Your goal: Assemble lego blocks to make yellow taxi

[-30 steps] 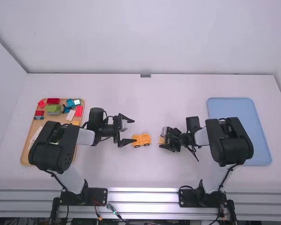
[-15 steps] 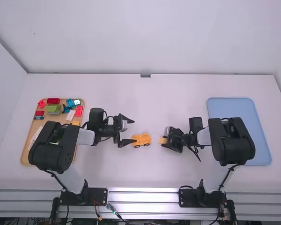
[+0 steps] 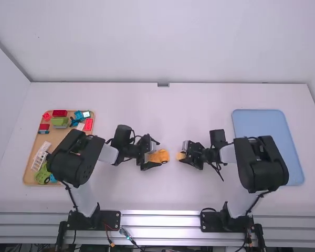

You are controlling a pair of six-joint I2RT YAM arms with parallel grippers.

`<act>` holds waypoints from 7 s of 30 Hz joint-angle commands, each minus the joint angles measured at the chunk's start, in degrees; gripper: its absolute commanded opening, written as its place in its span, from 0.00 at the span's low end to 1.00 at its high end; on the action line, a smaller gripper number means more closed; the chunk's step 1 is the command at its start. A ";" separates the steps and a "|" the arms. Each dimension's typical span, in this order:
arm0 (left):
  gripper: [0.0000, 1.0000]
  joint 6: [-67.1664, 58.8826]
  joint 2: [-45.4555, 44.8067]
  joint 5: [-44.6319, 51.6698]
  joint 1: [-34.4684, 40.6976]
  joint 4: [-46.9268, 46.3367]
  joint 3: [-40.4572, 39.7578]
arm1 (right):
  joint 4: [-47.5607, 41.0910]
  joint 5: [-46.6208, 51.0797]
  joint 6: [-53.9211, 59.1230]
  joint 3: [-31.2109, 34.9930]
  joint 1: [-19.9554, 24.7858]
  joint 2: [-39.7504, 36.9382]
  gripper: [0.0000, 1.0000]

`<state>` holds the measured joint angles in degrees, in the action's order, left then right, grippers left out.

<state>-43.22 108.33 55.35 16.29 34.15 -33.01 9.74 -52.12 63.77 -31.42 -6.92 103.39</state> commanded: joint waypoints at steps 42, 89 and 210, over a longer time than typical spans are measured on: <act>0.50 -16.87 5.38 -3.80 -0.11 -17.46 -7.39 | 7.41 0.74 -9.11 0.31 -10.47 -5.55 0.28; 0.58 -19.19 5.38 -2.27 -0.11 -15.28 -4.42 | -1.22 6.97 -7.39 -9.77 -16.65 4.22 0.16; 0.51 -19.19 5.38 -2.34 -0.11 -15.26 -4.42 | -8.74 20.85 -8.48 -6.82 -18.16 4.22 0.00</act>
<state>-61.08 112.73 53.25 16.43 18.87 -38.17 3.14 -41.04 55.66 -41.30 -25.58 102.28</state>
